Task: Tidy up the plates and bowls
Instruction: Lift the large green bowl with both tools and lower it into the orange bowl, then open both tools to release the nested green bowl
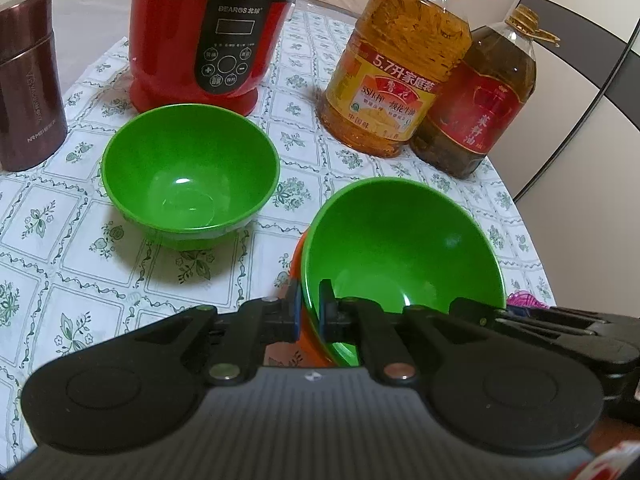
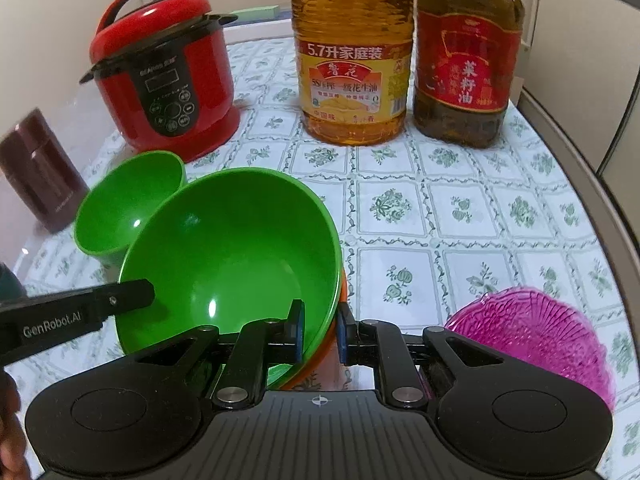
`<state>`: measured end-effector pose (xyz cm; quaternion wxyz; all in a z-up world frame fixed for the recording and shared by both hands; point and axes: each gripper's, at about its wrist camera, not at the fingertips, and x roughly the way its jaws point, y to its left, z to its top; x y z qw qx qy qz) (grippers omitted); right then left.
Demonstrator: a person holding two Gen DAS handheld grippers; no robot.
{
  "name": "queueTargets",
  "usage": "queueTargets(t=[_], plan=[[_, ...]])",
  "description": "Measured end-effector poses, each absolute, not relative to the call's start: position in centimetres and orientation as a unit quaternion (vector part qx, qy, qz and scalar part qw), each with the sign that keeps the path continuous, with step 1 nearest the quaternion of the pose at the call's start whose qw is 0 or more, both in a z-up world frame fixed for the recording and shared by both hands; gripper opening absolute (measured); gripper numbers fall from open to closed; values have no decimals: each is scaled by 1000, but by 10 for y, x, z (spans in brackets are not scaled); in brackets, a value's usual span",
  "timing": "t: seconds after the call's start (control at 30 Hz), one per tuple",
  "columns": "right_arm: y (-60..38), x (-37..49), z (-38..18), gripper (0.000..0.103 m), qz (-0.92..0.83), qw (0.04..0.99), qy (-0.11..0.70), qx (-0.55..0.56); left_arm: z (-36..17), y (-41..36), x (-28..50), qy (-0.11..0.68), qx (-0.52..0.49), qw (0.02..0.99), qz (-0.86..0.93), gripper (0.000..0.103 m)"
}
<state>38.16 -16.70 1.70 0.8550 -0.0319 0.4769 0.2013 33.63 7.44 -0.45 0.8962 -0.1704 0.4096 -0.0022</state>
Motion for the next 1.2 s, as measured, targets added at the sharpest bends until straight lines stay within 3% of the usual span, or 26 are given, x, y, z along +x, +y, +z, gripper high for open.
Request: queueTargets(t=[0.3,0.6,0.67,0.83,0.97,1.2], plan=[[-164,379,13,16,202,859,467,-48,-7,77,337,405,-172,898,-3,11],[-182,377,23,17,209,865,456,17,3,81,327,380,-181,907,-7,11],[-185,374,30,19,210,866,453,31,10,83,321,372,-182,910,-5,11],[-194,361,47,40,212,868,444,62,23,87,301,358,-192,914,-4,11],[-201,343,57,42,211,867,444,78,31,86,278,351,-184,918,-8,12],[-217,300,65,43,212,866,445,84,39,85,228,342,-161,926,0,24]])
